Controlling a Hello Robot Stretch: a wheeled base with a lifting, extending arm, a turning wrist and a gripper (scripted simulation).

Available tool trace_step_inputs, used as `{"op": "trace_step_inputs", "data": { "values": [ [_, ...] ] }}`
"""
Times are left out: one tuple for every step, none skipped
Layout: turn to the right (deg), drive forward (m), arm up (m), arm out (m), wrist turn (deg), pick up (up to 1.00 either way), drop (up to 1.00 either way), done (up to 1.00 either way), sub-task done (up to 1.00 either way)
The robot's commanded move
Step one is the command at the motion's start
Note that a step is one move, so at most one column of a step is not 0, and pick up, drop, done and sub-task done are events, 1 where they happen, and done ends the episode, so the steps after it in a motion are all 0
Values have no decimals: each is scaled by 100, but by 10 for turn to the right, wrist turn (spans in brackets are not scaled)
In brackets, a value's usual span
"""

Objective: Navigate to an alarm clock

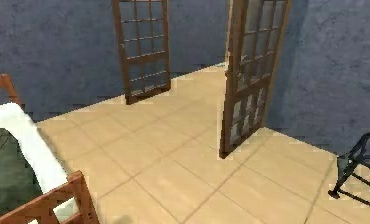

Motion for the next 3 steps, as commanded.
{"op": "trace_step_inputs", "data": {
  "values": [
    [420, 0, 0, 0, 0, 0, 0, 0, 0],
    [0, 100, 0, 0, 0, 0, 0, 0, 0],
    [30, 0, 0, 0, 0, 0, 0, 0, 0]
  ]
}}
